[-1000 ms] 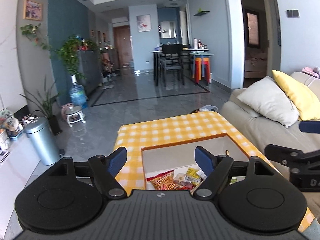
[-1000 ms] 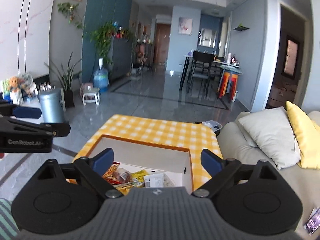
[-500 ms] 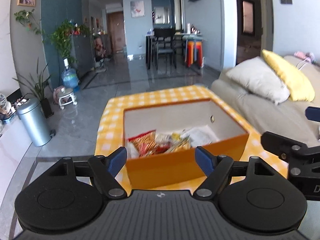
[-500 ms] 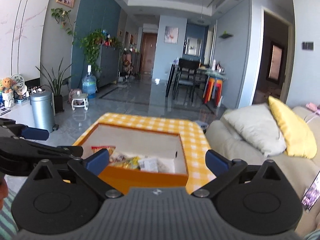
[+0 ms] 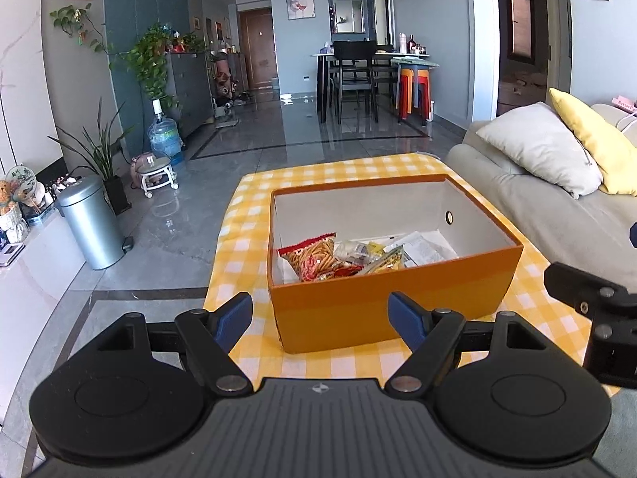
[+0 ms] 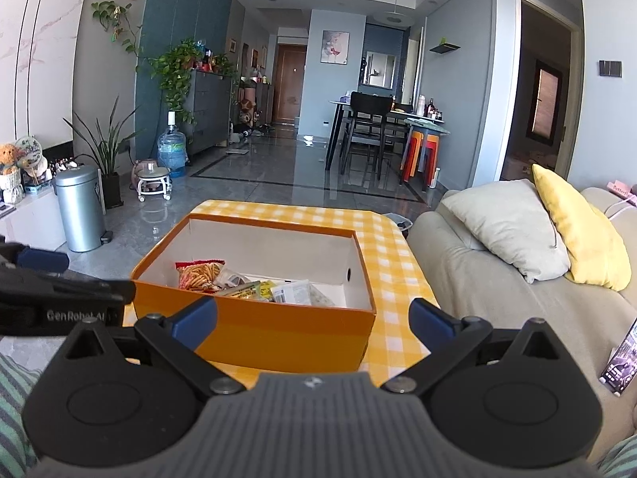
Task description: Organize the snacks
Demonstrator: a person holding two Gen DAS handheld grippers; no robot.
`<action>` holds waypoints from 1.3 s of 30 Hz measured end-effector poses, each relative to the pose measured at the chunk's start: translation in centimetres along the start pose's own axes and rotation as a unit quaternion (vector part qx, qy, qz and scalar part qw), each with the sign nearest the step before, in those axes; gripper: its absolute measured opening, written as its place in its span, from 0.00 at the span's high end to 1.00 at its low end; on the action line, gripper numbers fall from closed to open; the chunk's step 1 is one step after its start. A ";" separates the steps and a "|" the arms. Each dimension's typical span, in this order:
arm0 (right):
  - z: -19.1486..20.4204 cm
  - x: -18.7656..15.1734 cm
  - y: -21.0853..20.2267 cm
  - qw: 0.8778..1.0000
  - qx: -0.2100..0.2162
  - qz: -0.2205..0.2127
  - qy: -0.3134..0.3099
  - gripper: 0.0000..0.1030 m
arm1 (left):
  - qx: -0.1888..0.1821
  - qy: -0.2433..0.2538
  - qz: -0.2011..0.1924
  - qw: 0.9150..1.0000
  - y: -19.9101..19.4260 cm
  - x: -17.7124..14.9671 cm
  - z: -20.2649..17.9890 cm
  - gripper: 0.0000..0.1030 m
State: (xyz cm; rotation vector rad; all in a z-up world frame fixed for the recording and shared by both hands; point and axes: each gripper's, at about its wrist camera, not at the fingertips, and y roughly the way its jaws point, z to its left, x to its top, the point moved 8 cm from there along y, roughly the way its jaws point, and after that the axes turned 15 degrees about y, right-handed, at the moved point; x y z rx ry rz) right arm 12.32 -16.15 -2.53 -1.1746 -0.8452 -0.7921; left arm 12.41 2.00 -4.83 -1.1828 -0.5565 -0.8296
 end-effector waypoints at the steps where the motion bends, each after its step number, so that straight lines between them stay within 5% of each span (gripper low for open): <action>1: -0.1 0.0 -0.1 1.000 0.001 0.002 0.002 0.04 | 0.000 0.000 0.001 1.000 0.0 -0.1 -0.1 0.12; 39: -0.2 0.3 0.3 1.000 0.013 0.013 0.024 0.04 | 0.006 -0.001 0.010 1.000 -0.6 0.1 -0.1 0.12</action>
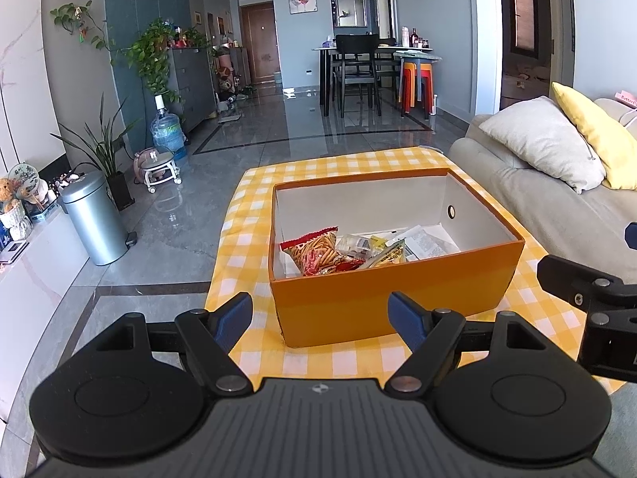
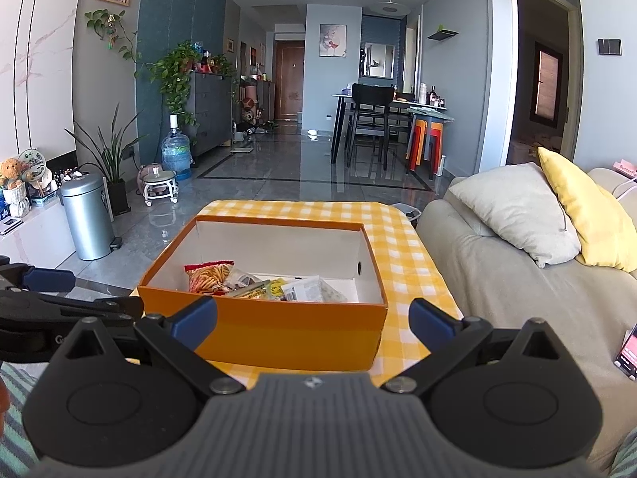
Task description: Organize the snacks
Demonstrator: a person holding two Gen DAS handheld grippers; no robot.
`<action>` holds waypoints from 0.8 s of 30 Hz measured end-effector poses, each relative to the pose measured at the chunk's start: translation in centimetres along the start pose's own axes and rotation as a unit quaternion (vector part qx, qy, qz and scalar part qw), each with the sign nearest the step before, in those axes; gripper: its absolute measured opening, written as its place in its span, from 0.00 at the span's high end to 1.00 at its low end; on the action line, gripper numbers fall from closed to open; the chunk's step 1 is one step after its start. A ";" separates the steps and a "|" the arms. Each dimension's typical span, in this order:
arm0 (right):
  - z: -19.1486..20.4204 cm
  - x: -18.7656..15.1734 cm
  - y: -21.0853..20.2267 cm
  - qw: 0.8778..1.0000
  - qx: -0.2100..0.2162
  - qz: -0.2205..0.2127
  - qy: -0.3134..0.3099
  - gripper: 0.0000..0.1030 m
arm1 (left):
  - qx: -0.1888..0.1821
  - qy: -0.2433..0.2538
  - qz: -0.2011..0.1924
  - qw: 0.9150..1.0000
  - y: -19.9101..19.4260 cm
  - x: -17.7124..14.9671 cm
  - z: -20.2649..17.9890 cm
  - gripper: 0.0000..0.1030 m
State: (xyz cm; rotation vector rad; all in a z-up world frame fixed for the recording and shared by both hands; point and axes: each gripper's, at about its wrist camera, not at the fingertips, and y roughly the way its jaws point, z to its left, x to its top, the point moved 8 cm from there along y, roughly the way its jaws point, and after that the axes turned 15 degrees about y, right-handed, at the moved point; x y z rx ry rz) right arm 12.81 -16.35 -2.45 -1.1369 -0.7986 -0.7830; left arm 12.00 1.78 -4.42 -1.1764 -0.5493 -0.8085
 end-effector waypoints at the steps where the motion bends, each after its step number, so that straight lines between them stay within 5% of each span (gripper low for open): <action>1: 0.0 0.0 0.0 1.000 0.000 0.000 0.000 0.04 | 0.000 0.000 0.000 1.000 0.0 0.0 0.0 0.12; 24: 0.7 0.0 0.3 1.000 0.001 0.009 -0.007 0.04 | 0.004 0.000 -0.001 1.000 -0.1 0.0 0.1 0.12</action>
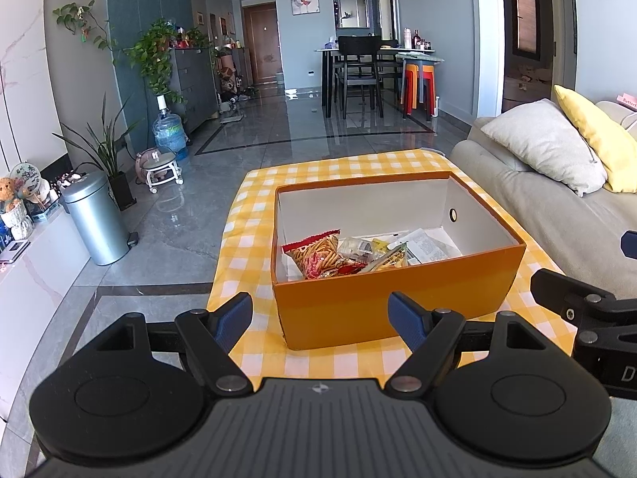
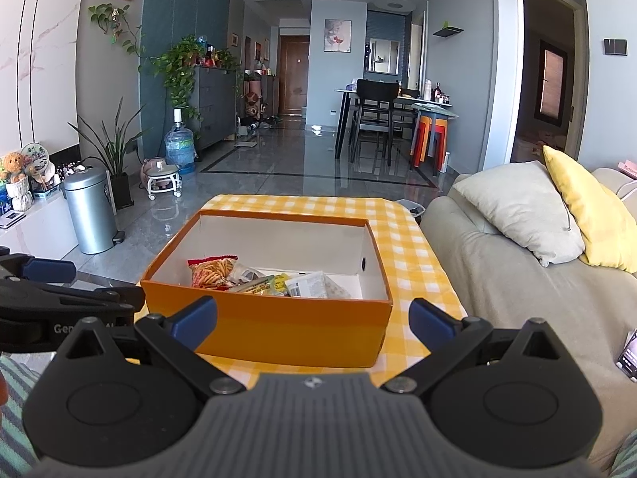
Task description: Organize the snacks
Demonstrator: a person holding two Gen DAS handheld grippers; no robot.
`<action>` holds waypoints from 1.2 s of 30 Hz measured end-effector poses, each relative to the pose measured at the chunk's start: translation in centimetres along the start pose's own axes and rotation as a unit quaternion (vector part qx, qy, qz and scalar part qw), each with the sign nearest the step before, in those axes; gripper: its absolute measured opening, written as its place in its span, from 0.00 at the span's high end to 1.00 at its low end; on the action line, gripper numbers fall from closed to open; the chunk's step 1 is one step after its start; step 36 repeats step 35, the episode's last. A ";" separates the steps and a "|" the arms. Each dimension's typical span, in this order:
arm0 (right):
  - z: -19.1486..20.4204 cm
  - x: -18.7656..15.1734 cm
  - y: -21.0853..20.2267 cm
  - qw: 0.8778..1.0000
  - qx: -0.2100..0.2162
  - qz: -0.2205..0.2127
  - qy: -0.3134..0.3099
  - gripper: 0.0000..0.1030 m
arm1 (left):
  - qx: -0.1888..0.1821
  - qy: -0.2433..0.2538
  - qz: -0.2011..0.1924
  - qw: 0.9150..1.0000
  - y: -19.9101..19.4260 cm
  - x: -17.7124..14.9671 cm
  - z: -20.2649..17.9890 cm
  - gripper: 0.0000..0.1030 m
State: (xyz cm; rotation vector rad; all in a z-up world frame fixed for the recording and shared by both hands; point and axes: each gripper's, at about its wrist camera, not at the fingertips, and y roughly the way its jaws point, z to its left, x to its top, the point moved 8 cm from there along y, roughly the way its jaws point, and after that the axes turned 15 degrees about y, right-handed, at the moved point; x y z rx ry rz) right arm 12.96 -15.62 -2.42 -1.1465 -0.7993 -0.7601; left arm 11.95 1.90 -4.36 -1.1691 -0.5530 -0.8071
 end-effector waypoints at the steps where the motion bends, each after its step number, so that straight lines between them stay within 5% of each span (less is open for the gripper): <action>1: 0.1 0.0 0.0 1.000 0.000 0.000 0.000 0.04 | 0.003 0.000 0.000 1.000 0.0 0.1 0.0 0.12; 36: -0.3 -1.2 1.5 0.999 -0.003 0.046 0.017 0.04 | -0.008 -0.017 0.003 1.000 -0.2 0.3 -0.3 0.12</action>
